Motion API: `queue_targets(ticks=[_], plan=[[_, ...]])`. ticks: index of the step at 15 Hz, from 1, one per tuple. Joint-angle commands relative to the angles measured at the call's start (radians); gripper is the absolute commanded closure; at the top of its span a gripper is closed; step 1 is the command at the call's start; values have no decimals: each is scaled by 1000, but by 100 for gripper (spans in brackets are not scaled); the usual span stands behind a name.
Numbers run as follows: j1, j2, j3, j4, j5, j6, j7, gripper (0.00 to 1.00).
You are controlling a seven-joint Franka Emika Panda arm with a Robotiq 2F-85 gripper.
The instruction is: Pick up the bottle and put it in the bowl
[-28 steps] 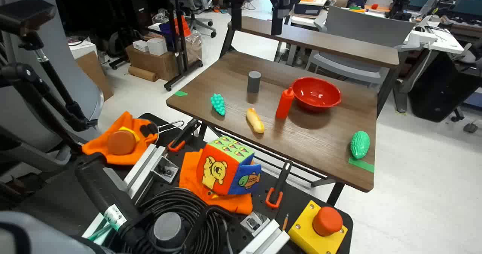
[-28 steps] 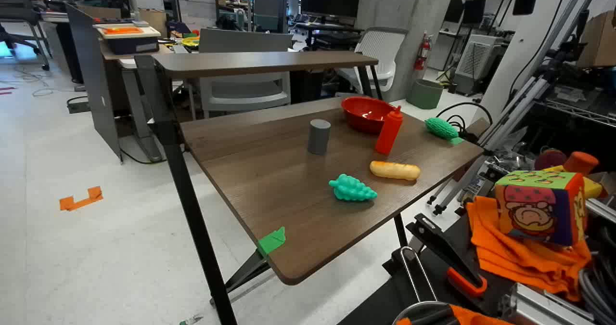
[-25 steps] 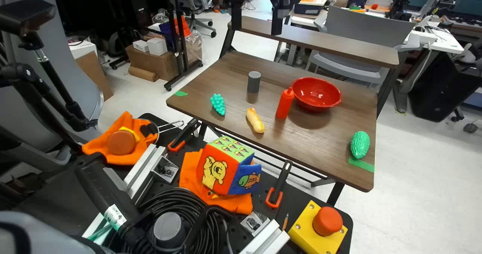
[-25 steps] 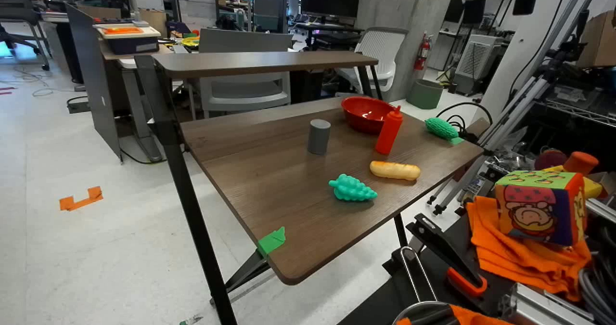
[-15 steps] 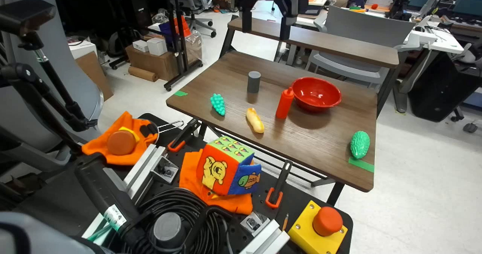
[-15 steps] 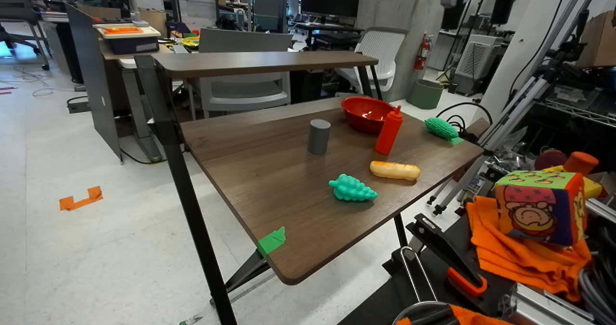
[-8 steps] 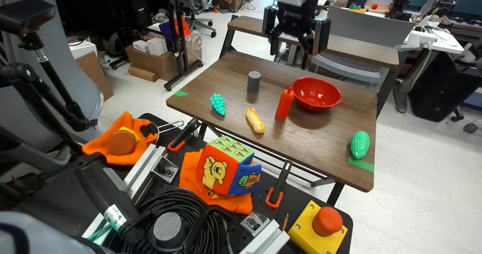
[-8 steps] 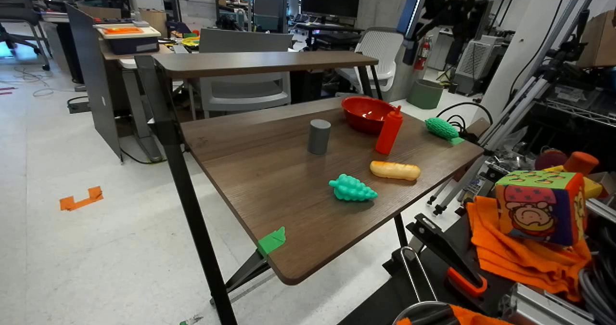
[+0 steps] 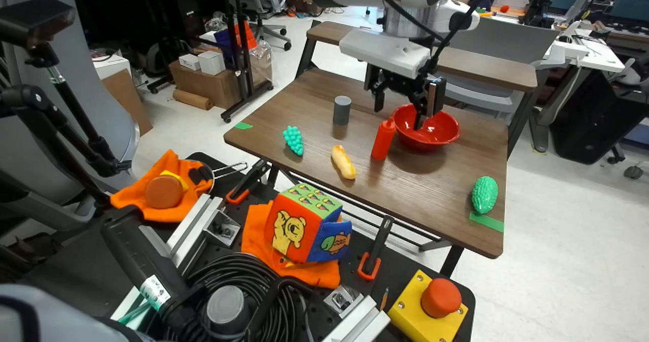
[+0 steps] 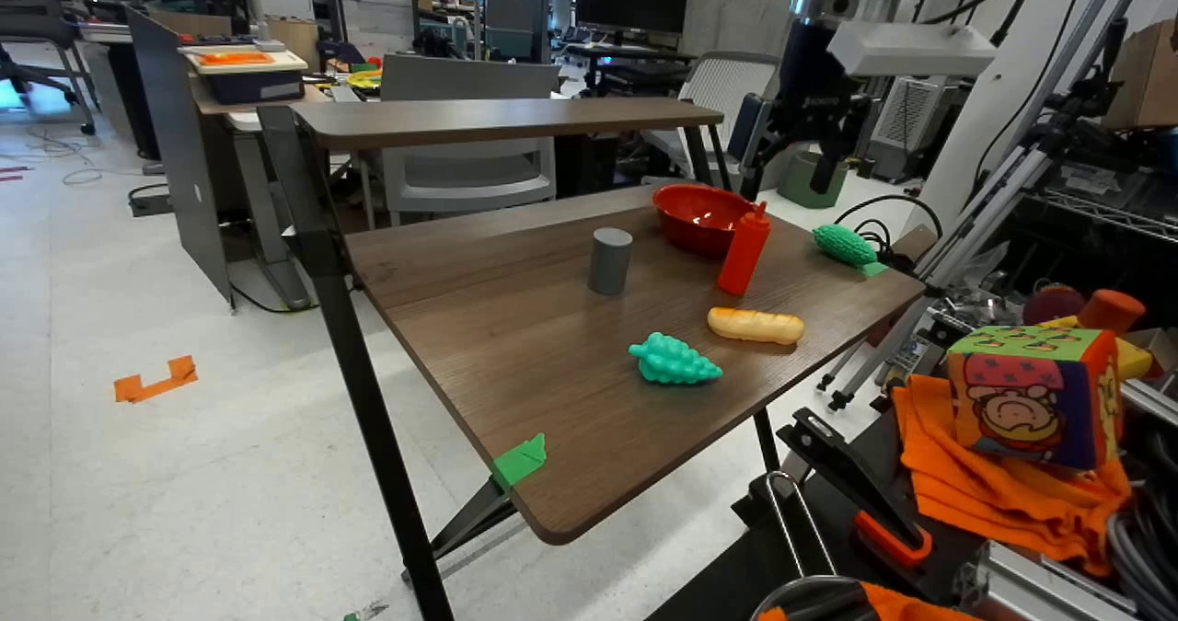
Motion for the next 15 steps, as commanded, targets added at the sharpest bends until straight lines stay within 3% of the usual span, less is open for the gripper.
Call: queue_targets(ticks=[1, 7, 8, 10, 15], plan=[[32, 102, -20, 93, 22, -20, -67, 0], [38, 206, 6, 206, 88, -100, -174, 1], [41, 219, 8, 227, 100, -135, -178, 26], [42, 244, 15, 271, 120, -206, -196, 32], [50, 288, 20, 360, 127, -346, -224, 70]])
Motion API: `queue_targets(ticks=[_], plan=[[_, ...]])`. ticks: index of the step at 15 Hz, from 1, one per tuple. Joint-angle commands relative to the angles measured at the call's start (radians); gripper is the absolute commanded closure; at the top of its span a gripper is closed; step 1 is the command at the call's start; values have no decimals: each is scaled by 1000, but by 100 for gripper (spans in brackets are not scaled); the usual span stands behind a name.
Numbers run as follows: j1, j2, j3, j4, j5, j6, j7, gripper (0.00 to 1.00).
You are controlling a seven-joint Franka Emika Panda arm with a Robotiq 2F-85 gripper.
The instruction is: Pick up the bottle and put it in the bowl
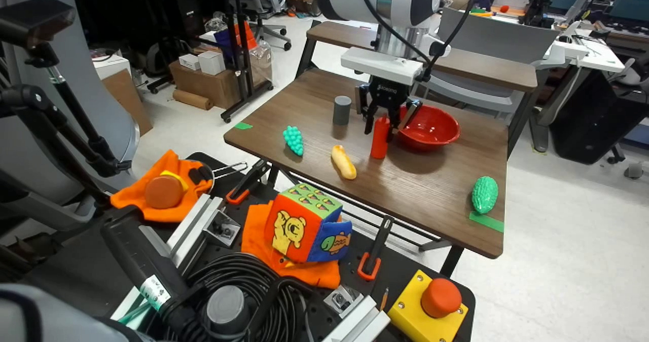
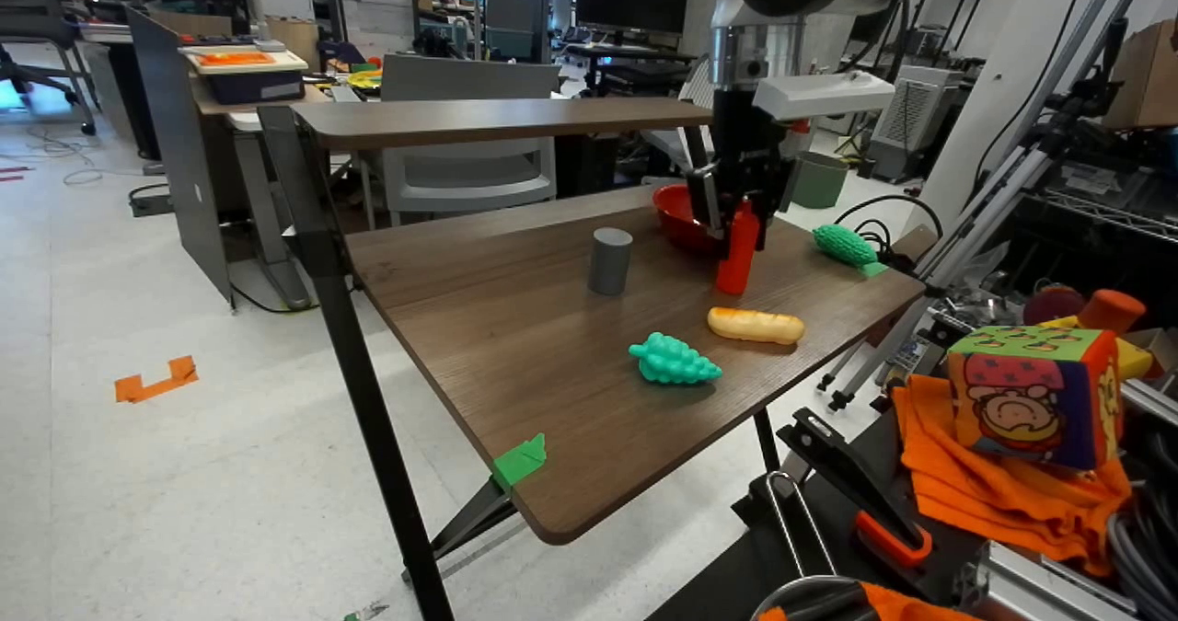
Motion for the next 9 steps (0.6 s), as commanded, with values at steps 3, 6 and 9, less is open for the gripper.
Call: queue_targets(ticks=[3, 6, 9], plan=[[18, 20, 1, 88, 13, -129, -31, 87], [12, -32, 13, 85, 27, -156, -59, 87], [-9, -90, 23, 92, 70, -180, -101, 87]])
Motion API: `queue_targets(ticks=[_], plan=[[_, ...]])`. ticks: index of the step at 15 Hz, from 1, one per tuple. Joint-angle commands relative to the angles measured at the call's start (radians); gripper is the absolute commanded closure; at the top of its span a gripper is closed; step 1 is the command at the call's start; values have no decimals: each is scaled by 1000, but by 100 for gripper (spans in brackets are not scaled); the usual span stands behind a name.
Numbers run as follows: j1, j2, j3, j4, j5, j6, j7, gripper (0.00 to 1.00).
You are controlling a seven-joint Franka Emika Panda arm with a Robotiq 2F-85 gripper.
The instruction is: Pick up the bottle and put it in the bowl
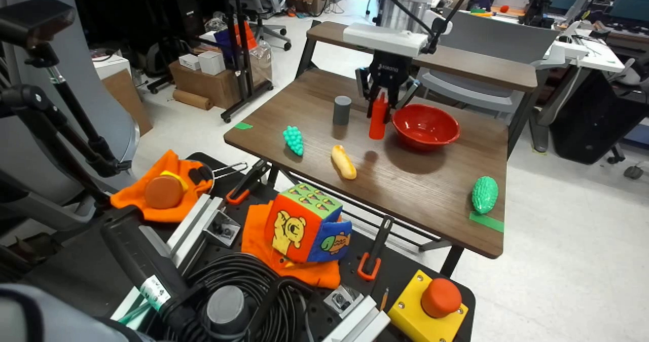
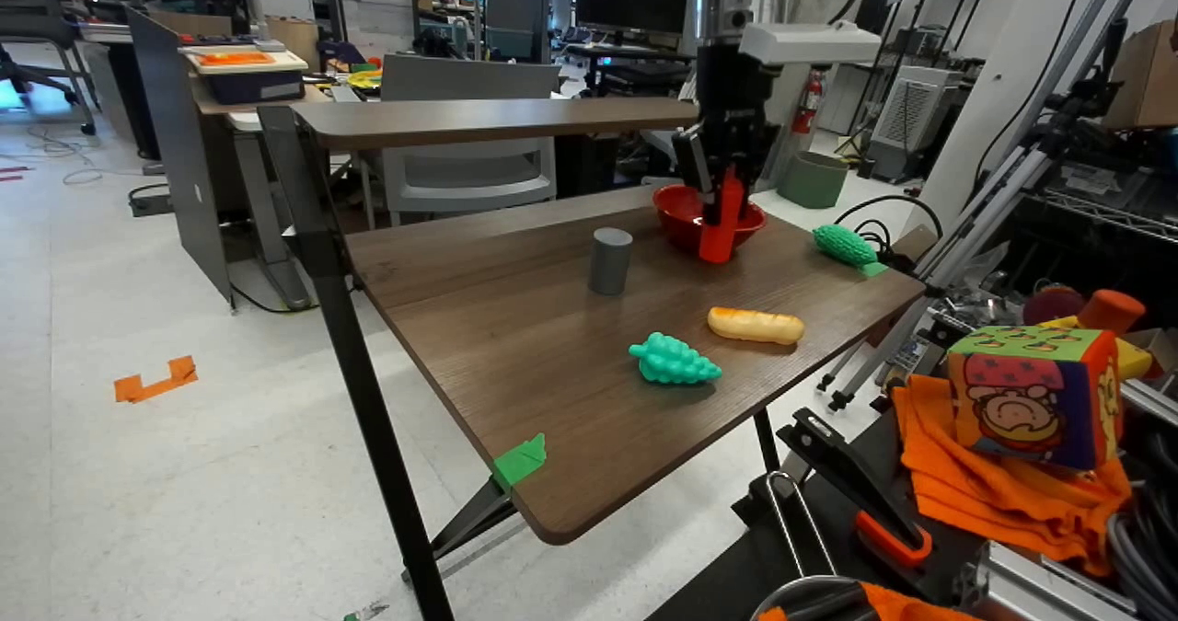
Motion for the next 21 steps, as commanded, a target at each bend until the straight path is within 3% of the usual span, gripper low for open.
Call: queue_targets(ticks=[1, 11, 15, 21], plan=[[-26, -76, 11, 22, 59, -80, -60, 87], [-64, 5, -46, 250, 49, -111, -23, 87], [-74, 129, -61, 381, 33, -144, -41, 87], [-66, 346, -63, 614, 14, -310, -65, 87]])
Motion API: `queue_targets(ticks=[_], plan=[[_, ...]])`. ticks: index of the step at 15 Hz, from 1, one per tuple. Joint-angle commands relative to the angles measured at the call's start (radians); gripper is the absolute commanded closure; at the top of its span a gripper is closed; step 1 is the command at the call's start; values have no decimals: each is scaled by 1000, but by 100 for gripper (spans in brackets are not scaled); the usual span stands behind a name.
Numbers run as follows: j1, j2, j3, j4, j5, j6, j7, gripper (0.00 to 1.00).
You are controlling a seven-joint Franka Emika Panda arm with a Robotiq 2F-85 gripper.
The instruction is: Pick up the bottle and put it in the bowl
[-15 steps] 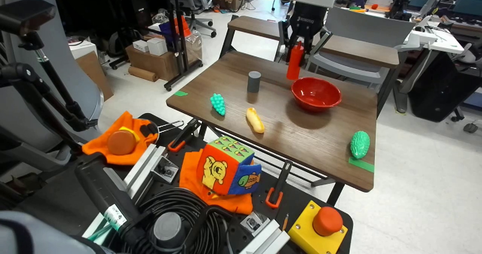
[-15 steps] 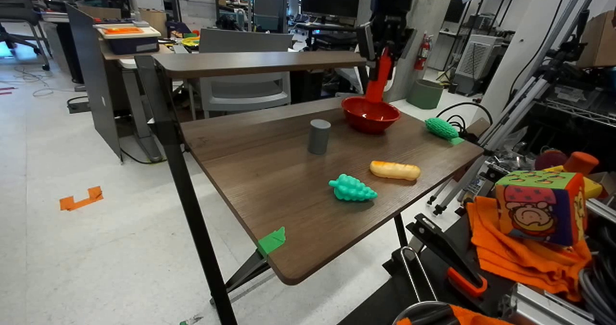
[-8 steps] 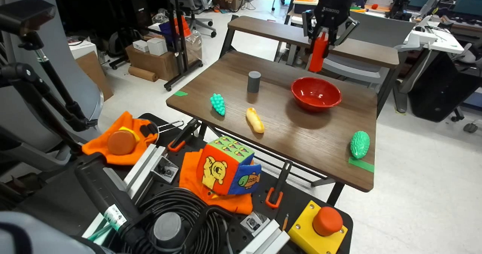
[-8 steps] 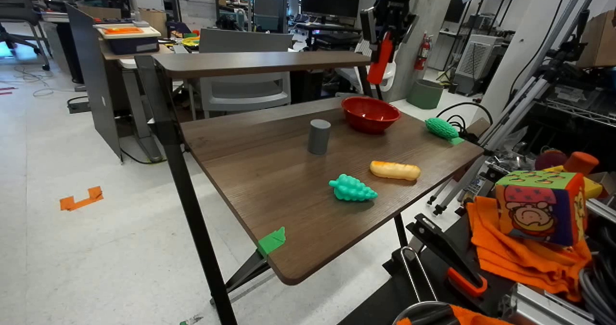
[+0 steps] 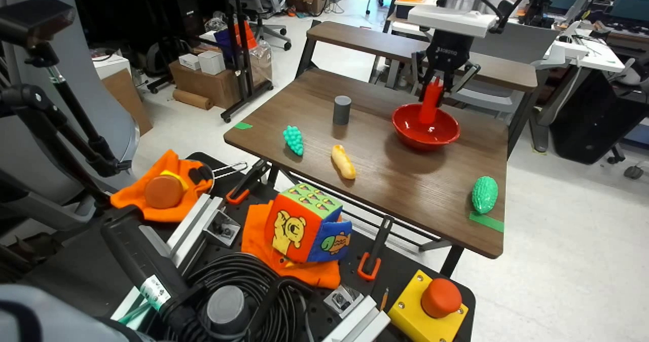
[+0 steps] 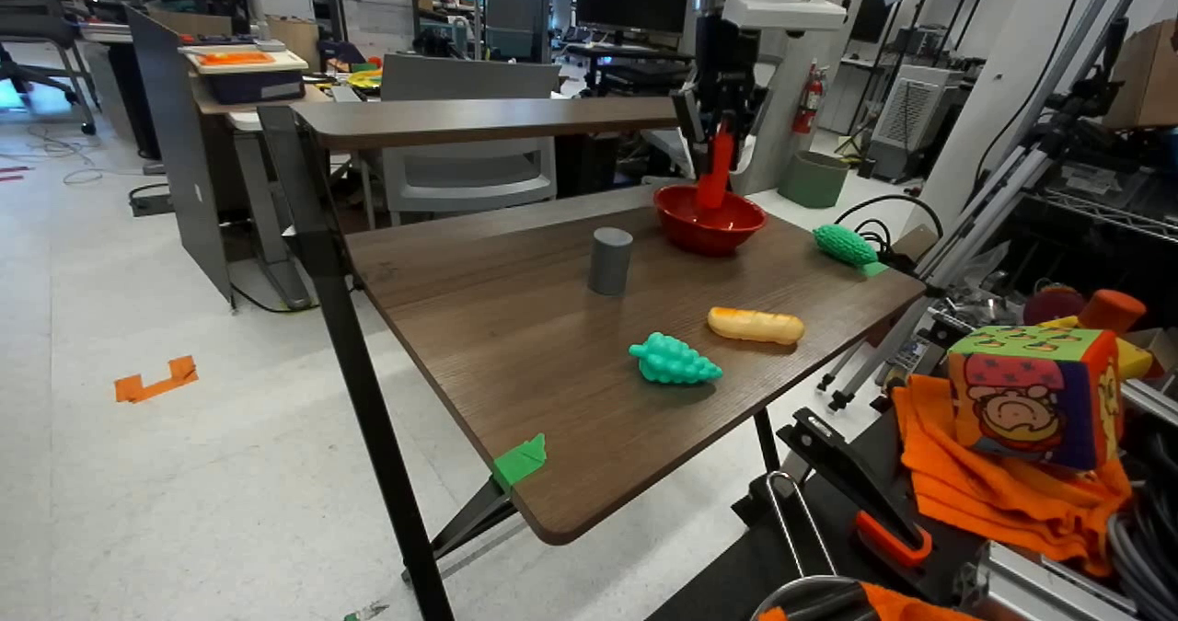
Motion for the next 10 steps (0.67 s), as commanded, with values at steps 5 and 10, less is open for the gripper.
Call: queue_targets(ticks=[5, 10], plan=[[33, 229, -16, 284, -66, -153, 7, 87], [47, 246, -18, 322, -89, -234, 20, 23]])
